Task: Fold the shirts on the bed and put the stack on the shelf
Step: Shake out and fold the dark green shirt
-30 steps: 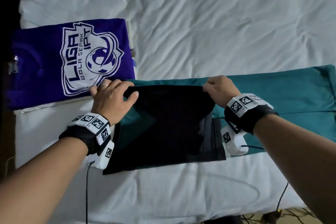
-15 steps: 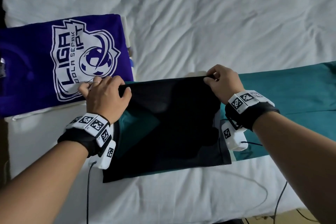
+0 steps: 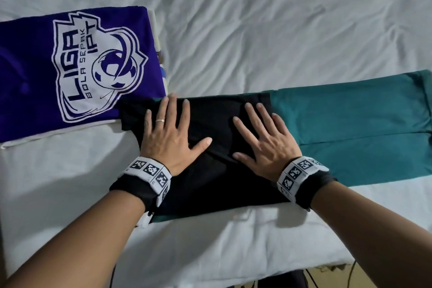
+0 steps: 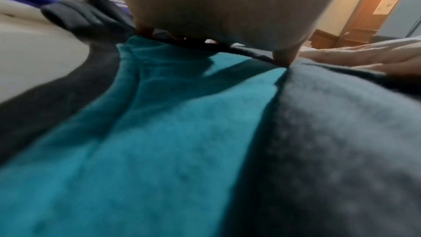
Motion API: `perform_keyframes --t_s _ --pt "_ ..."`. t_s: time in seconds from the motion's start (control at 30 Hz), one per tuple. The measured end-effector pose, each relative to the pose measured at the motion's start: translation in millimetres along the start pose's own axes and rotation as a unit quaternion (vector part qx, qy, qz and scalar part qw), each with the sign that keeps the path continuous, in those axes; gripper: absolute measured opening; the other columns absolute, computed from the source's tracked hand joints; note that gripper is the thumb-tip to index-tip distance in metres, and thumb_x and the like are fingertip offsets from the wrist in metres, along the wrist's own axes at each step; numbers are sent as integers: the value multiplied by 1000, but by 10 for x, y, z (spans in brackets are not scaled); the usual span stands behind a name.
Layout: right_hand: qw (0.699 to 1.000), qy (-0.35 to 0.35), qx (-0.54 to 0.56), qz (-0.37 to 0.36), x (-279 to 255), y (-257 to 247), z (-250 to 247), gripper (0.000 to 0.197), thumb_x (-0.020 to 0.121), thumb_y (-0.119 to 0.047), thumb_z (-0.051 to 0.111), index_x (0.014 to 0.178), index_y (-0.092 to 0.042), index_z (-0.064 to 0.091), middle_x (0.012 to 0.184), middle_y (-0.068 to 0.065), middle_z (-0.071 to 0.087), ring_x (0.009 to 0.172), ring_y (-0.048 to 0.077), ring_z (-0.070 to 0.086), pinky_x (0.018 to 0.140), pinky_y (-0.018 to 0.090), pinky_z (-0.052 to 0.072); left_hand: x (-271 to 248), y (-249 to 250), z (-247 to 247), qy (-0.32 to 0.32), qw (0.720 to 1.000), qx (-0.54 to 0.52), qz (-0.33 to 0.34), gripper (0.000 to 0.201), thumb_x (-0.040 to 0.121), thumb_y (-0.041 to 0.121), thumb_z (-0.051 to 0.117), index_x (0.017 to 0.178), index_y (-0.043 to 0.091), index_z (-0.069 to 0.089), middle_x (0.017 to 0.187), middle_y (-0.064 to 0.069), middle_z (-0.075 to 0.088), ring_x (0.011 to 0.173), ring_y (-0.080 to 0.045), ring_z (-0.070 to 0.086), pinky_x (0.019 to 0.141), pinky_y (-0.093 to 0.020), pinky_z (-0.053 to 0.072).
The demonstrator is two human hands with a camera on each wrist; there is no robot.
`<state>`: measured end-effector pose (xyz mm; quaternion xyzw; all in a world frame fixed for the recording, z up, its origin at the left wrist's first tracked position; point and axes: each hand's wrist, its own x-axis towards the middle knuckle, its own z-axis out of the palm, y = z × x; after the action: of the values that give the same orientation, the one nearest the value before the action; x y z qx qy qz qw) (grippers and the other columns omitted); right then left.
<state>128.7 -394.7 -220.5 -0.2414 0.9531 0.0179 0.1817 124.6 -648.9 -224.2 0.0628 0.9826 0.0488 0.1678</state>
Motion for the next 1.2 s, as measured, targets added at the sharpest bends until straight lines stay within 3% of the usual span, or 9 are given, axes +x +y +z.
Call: perform_keyframes --t_s 0.13,0.27,0.4,0.5,0.57,0.73,0.8,1.0,1.2 --pt "1000 -12 -18 -23 -65 163 -24 91 86 -78 31 158 -24 16 165 16 5 152 34 9 117 55 21 11 50 15 -16 999 3 -30 108 79 85 28 160 18 3 167 -15 -8 154 -30 -9 122 -58 7" --pt "997 -26 -38 -57 -186 301 -54 99 83 -81 32 158 -21 13 165 16 4 152 33 8 117 53 19 -136 201 -11 8 999 -4 -47 105 79 73 47 159 14 14 165 -23 2 154 -37 0 120 -59 11" --pt "997 -43 -43 -57 -465 685 -73 100 80 -82 32 157 -19 18 165 12 12 151 31 17 115 53 26 -479 629 38 45 997 1 61 92 80 63 44 157 15 28 165 -21 11 153 -36 12 121 -58 16" --pt "998 -48 -33 -19 -690 1150 -111 90 85 -79 22 153 -22 32 162 11 24 146 33 29 108 52 38 -714 1210 222 19 991 -22 133 86 86 66 41 156 17 31 165 -20 13 152 -34 19 119 -59 23" --pt "999 -41 -30 12 -789 1520 -126 84 88 -75 17 151 -23 38 160 10 27 145 32 31 106 50 36 -797 1610 381 5 990 -20 141 86 87 66 51 155 15 33 163 -22 21 149 -35 27 115 -59 31" --pt "998 -30 -14 56 -875 2450 -188 58 94 -48 47 144 -18 45 157 10 32 139 33 34 105 52 33 -976 2544 521 -22 993 -63 99 90 89 70 36 155 9 30 164 -24 14 152 -37 18 119 -60 19" --pt "997 -31 -8 71 -901 2817 -216 51 94 -37 53 141 -18 47 153 9 38 135 33 37 104 52 34 -965 2939 525 -37 990 -74 111 88 87 68 36 153 9 36 162 -24 21 149 -38 26 117 -60 24" --pt "997 -13 15 72 -916 3629 -327 36 92 -14 49 127 -13 58 139 10 51 126 36 46 102 52 39 -468 4057 415 -27 986 -66 153 60 80 47 50 129 13 59 136 -18 55 120 -40 55 96 -51 46" --pt "997 -33 23 61 -848 4019 -348 41 93 -13 52 134 -17 50 142 8 42 128 32 42 102 50 40 -33 4731 309 -11 982 -57 178 35 71 30 64 103 16 65 101 -10 58 84 -33 55 70 -40 40"
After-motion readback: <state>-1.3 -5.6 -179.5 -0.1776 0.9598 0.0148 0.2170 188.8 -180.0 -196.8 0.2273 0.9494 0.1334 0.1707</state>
